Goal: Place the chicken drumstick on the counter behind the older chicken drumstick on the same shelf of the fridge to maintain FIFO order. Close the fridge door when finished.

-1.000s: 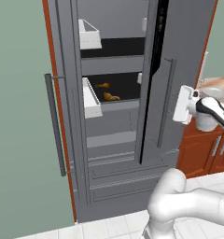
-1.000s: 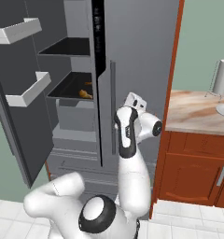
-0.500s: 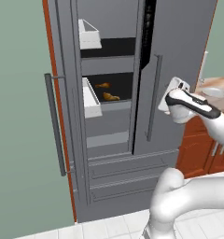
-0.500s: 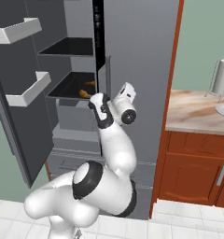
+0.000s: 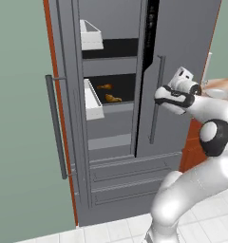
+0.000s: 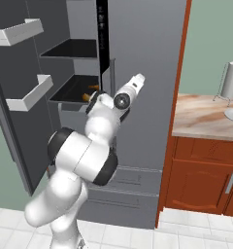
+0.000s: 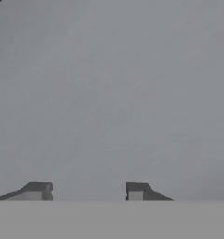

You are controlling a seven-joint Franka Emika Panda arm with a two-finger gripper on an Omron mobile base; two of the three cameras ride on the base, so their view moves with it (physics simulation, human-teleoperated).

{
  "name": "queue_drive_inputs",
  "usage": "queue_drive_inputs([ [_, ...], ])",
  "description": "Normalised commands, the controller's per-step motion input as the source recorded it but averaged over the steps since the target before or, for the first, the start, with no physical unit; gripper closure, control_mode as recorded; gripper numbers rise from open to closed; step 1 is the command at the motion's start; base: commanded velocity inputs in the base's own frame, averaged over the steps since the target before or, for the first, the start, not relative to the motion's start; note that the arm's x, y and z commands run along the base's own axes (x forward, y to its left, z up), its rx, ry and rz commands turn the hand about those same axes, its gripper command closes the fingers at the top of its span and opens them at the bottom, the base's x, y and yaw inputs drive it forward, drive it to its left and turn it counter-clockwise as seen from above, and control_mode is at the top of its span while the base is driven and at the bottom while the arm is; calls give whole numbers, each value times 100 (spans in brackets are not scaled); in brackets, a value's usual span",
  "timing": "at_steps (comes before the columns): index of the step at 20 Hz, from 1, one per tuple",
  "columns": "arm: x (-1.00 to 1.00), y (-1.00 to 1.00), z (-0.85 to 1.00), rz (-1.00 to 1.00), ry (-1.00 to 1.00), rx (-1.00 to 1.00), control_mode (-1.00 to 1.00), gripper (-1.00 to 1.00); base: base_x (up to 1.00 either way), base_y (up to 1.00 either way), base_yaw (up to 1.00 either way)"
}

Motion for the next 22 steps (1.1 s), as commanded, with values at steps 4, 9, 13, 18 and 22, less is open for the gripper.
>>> queue_drive_inputs([
  [4, 5, -11, 31, -16, 13, 0, -100, -100, 0, 0, 0],
  [9, -75, -6, 68, 0, 0, 0, -100, -100, 0, 0, 0],
  [13, -19, -33, 100, 0, 11, -3, -100, -100, 0, 0, 0],
  [18, -46, -21, 100, 0, 16, 0, -100, -100, 0, 0, 0],
  [22, -84, 10, 63, 0, 15, -4, -100, -100, 0, 0, 0],
])
